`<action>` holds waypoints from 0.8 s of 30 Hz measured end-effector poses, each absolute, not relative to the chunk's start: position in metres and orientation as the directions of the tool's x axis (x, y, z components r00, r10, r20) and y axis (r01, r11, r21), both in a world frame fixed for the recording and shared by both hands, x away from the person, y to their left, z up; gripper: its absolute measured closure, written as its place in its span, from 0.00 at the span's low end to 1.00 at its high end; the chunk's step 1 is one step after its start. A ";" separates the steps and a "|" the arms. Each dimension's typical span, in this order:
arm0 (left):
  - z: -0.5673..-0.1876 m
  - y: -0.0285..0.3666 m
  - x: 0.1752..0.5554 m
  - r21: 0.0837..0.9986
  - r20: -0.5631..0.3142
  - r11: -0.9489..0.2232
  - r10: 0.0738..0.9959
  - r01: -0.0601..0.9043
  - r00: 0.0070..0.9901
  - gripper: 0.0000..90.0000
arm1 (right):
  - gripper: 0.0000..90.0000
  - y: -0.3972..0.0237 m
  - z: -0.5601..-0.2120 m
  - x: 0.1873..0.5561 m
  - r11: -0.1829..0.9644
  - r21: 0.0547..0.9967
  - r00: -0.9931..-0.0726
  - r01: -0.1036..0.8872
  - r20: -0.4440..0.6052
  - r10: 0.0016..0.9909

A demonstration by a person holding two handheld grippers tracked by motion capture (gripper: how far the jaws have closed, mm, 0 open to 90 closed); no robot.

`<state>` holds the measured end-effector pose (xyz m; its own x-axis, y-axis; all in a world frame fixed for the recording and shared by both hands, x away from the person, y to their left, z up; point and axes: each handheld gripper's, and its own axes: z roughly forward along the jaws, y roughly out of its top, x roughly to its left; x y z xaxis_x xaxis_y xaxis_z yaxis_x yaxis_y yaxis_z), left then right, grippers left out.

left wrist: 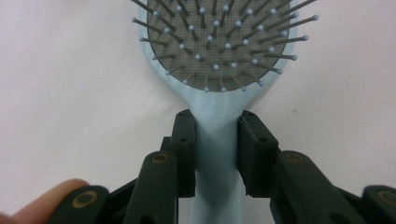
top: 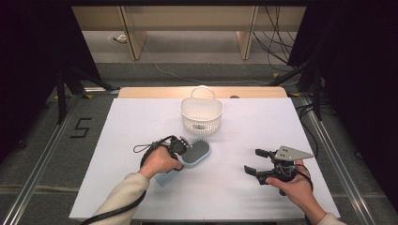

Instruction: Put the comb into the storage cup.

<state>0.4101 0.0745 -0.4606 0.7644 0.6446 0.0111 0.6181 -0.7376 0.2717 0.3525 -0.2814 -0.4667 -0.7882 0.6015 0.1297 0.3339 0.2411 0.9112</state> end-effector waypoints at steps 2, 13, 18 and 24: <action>-0.460 0.074 0.409 0.276 0.018 -0.744 0.637 0.608 0.771 0.77 | 0.18 -0.281 -0.467 0.352 0.241 0.911 -0.787 0.335 0.130 0.603; -0.453 0.075 0.405 0.332 0.039 -0.750 0.617 0.572 0.786 0.77 | 0.18 -0.282 -0.467 0.353 0.237 0.912 -0.786 0.334 0.131 0.604; -0.451 0.076 0.403 0.364 0.045 -0.739 0.623 0.568 0.781 0.77 | 0.18 -0.282 -0.466 0.352 0.236 0.913 -0.786 0.334 0.132 0.605; -0.450 0.077 0.403 0.369 0.042 -0.746 0.609 0.554 0.792 0.77 | 0.18 -0.282 -0.467 0.353 0.236 0.912 -0.785 0.335 0.132 0.605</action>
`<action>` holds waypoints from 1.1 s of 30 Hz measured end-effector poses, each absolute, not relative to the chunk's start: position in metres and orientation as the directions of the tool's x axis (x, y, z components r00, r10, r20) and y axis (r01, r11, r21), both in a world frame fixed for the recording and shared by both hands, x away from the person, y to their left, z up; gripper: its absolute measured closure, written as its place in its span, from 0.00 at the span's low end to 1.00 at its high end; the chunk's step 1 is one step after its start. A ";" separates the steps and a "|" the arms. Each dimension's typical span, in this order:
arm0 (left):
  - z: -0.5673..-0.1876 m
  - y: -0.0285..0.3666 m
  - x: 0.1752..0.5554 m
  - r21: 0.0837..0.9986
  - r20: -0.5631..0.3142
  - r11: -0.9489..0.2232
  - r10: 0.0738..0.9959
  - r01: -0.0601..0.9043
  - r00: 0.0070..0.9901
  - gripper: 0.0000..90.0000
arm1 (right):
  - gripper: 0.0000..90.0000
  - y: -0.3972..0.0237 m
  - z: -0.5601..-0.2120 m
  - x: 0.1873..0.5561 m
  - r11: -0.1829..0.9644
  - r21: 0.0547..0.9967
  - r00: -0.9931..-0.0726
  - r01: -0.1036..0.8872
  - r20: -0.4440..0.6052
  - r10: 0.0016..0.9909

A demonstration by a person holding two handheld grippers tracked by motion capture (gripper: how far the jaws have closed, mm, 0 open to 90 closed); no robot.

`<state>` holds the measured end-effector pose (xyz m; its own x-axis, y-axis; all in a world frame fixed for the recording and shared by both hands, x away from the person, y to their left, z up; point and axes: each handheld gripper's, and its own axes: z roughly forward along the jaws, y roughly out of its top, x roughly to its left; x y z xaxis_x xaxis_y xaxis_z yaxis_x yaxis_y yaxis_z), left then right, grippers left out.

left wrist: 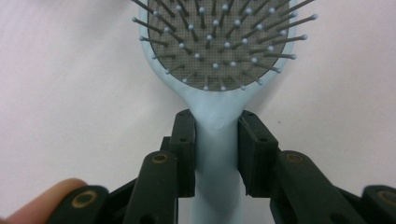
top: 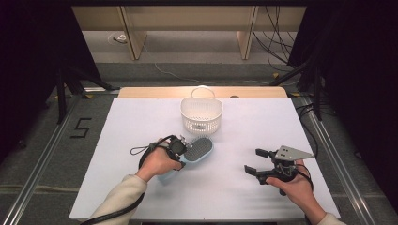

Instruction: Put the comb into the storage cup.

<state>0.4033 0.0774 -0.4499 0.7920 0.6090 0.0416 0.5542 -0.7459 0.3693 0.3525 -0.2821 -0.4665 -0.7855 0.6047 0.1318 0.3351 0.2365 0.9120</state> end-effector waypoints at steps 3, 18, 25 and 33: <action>-0.449 0.078 0.403 0.376 0.049 -0.746 0.608 0.550 0.792 0.77 | 0.18 -0.282 -0.467 0.353 0.237 0.912 -0.786 0.335 0.131 0.604; -0.445 0.079 0.400 0.409 0.074 -0.752 0.592 0.517 0.802 0.77 | 0.18 -0.283 -0.466 0.353 0.239 0.912 -0.786 0.333 0.129 0.605; -0.445 0.080 0.399 0.426 0.069 -0.744 0.595 0.516 0.801 0.77 | 0.18 -0.283 -0.466 0.353 0.237 0.913 -0.785 0.333 0.129 0.606; -0.443 0.082 0.398 0.446 0.085 -0.742 0.592 0.501 0.801 0.77 | 0.18 -0.283 -0.466 0.353 0.237 0.913 -0.785 0.333 0.129 0.605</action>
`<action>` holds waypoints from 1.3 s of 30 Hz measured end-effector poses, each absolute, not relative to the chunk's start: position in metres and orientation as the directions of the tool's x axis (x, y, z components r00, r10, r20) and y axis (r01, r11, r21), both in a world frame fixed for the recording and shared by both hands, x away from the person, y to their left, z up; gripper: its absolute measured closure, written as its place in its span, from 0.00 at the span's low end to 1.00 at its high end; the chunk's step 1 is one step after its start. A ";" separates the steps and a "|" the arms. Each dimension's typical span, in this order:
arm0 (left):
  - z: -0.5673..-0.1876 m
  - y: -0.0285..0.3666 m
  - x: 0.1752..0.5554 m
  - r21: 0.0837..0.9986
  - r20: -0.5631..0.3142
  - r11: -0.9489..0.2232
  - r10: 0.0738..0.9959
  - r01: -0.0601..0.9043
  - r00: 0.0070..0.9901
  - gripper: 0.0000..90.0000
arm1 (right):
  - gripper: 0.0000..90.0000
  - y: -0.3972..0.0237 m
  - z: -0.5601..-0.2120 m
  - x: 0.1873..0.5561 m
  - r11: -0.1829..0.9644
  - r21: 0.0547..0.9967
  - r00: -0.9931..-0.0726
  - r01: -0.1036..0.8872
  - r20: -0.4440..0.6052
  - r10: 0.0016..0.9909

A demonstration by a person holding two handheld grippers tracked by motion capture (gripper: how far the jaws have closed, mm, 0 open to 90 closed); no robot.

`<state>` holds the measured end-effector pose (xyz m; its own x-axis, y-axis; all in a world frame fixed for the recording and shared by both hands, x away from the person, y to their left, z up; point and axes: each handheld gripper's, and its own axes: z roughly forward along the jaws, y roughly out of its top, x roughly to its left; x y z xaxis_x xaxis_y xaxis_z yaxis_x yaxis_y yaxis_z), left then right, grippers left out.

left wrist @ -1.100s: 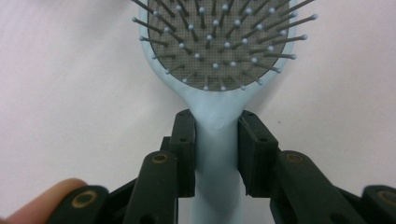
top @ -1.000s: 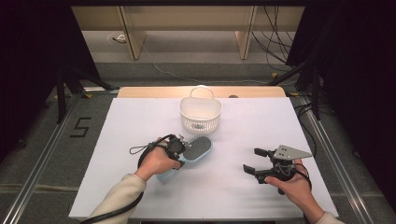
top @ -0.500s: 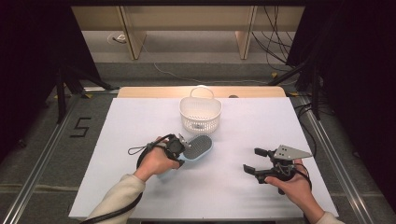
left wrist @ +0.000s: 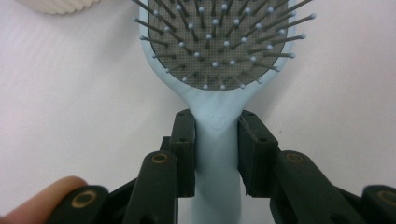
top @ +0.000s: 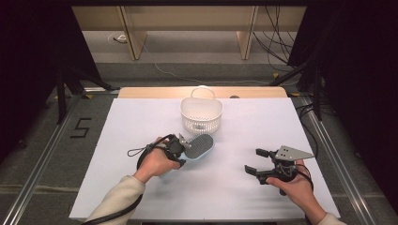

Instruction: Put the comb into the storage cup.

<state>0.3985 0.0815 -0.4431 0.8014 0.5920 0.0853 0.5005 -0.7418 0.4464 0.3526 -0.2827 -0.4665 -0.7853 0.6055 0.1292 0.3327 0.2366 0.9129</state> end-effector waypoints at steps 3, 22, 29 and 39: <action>-0.443 0.082 0.398 0.457 0.086 -0.737 0.595 0.499 0.799 0.77 | 0.18 -0.283 -0.466 0.353 0.236 0.913 -0.785 0.333 0.130 0.606; -0.442 0.085 0.397 0.505 0.081 -0.709 0.607 0.493 0.790 0.77 | 0.18 -0.283 -0.466 0.353 0.236 0.913 -0.786 0.332 0.130 0.605; -0.440 0.084 0.396 0.527 0.082 -0.696 0.612 0.487 0.787 0.77 | 0.18 -0.283 -0.466 0.353 0.235 0.913 -0.785 0.333 0.130 0.606; -0.439 0.085 0.395 0.552 0.079 -0.677 0.624 0.487 0.777 0.77 | 0.18 -0.283 -0.467 0.353 0.235 0.913 -0.787 0.334 0.133 0.602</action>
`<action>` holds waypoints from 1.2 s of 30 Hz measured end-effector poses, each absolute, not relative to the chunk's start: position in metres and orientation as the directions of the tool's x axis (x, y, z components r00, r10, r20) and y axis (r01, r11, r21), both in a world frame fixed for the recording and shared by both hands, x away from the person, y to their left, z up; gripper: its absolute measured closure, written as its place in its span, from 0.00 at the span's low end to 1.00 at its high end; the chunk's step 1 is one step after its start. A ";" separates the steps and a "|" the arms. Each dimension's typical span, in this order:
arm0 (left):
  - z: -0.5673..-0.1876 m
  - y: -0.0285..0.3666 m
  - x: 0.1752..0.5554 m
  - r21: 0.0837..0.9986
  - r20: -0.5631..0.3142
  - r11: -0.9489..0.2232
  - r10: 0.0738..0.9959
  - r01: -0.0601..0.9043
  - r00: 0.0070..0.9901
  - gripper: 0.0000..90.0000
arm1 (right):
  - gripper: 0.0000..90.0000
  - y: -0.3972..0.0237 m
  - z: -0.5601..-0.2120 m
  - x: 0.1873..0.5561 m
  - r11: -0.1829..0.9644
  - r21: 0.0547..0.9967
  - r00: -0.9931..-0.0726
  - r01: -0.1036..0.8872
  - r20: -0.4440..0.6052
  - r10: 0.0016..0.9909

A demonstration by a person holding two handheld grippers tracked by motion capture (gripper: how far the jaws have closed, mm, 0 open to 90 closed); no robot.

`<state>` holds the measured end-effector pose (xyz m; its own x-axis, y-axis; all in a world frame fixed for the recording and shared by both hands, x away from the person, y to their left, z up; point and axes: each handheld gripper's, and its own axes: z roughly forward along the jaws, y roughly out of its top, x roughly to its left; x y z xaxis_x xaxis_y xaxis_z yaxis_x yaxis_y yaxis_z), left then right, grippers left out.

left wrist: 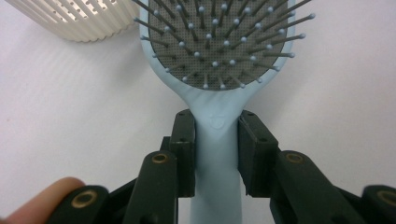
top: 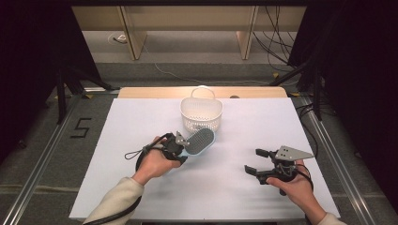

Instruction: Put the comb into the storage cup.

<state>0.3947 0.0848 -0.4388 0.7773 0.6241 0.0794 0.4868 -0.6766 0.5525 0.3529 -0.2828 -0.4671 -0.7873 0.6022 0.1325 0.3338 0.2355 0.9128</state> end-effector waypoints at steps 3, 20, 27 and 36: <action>-0.438 0.085 0.394 0.568 0.089 -0.667 0.633 0.483 0.769 0.77 | 0.18 -0.283 -0.467 0.353 0.235 0.912 -0.787 0.335 0.134 0.602; -0.437 0.085 0.394 0.616 0.072 -0.620 0.659 0.486 0.749 0.77 | 0.18 -0.283 -0.468 0.353 0.233 0.912 -0.788 0.336 0.137 0.601; -0.436 0.085 0.394 0.651 0.063 -0.588 0.673 0.480 0.737 0.77 | 0.18 -0.283 -0.468 0.353 0.230 0.913 -0.787 0.338 0.139 0.602; -0.435 0.086 0.393 0.673 0.068 -0.575 0.674 0.465 0.736 0.77 | 0.18 -0.282 -0.468 0.353 0.231 0.913 -0.789 0.337 0.140 0.599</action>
<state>0.3929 0.0861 -0.4347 0.7355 0.6741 0.0682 0.4645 -0.5750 0.6735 0.3533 -0.2822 -0.4683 -0.7888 0.5985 0.1397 0.3373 0.2315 0.9125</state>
